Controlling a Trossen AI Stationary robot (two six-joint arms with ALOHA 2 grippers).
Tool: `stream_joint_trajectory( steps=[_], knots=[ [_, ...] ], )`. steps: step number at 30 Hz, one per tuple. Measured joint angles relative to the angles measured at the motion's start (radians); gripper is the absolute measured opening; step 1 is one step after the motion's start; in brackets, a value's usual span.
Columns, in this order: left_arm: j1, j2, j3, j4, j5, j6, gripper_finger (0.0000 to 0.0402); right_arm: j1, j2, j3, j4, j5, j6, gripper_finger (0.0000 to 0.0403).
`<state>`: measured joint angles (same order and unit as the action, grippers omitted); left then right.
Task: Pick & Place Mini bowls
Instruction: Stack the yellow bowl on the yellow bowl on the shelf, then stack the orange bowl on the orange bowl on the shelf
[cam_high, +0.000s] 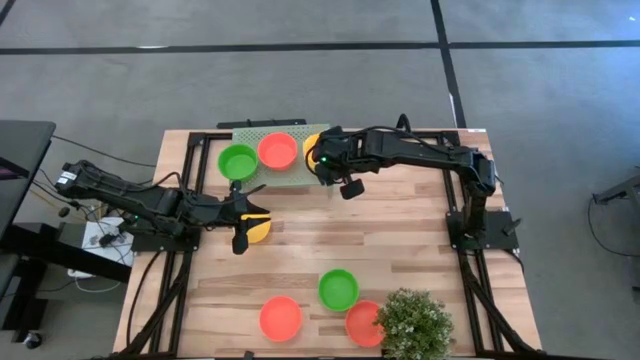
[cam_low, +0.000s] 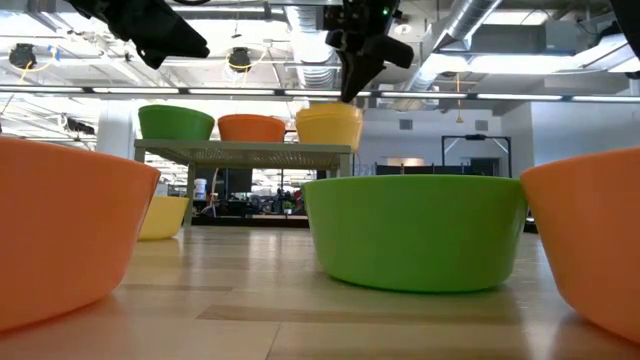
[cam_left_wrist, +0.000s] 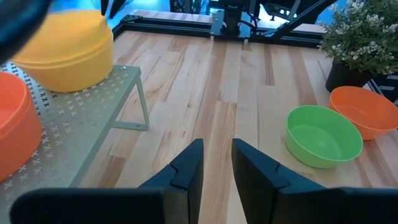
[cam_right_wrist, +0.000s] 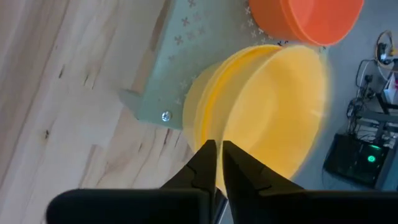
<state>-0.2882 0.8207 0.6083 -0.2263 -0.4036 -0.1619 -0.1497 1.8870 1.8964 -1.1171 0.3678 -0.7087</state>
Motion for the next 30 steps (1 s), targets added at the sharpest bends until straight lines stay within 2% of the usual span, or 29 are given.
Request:
stream_joint_trajectory(
  steps=[8, 13, 18, 20, 23, 27, 30],
  knots=[
    [0.0, 0.0, 0.0, 0.003, 0.0, 0.0, 0.0085, 0.003, 0.0, -0.001, 0.032, 0.001, 0.004, 0.0069],
    [0.0, 0.0, 0.0, 0.004, 0.009, -0.003, 0.0085, 0.037, -0.001, 0.016, 0.082, 0.002, 0.108, 0.0072],
    [-0.006, 0.013, 0.0, 0.044, 0.261, -0.004, 0.0085, 0.103, -0.01, 0.016, 0.067, 0.001, 0.229, 0.007],
    [-0.024, 0.033, 0.0, 0.081, 0.315, -0.003, 0.0085, 0.131, -0.02, 0.019, 0.035, 0.0, 0.259, 0.0067],
    [-0.055, 0.082, 0.0, 0.129, 0.326, -0.001, 0.0085, 0.177, -0.031, 0.02, -0.009, 0.0, 0.303, 0.0061],
    [-0.085, 0.174, 0.0, 0.157, 0.326, -0.003, 0.0085, 0.229, -0.057, 0.017, -0.092, -0.04, 0.505, 0.0047],
    [-0.103, 0.246, 0.002, 0.178, 0.334, 0.001, 0.0085, 0.268, -0.097, -0.075, -0.072, -0.11, 0.601, 0.003]
  ],
)
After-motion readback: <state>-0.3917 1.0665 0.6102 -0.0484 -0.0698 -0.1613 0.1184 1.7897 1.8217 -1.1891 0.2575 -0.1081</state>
